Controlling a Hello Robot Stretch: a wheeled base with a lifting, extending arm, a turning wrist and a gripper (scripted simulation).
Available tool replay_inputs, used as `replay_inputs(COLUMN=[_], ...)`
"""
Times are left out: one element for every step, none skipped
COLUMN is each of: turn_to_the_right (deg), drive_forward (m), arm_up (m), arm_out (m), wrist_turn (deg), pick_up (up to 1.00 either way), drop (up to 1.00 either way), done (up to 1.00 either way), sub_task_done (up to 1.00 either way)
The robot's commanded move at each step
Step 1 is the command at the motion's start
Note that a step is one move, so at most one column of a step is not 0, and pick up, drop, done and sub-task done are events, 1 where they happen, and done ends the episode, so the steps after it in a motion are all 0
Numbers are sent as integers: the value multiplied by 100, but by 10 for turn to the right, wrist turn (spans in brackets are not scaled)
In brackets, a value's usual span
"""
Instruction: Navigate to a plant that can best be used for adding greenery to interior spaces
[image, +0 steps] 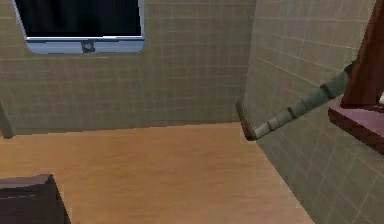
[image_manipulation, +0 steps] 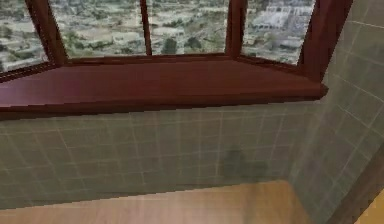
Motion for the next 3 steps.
replay_inputs(turn_to_the_right=[-210,0,-60], drive_forward=[0,100,0], arm_up=[0,0,0], arm_out=[0,0,0], wrist_turn=[0,0,0], pick_up=[0,0,0], drop=[0,0,0], done=[0,0,0], sub_task_done=[0,0,0])
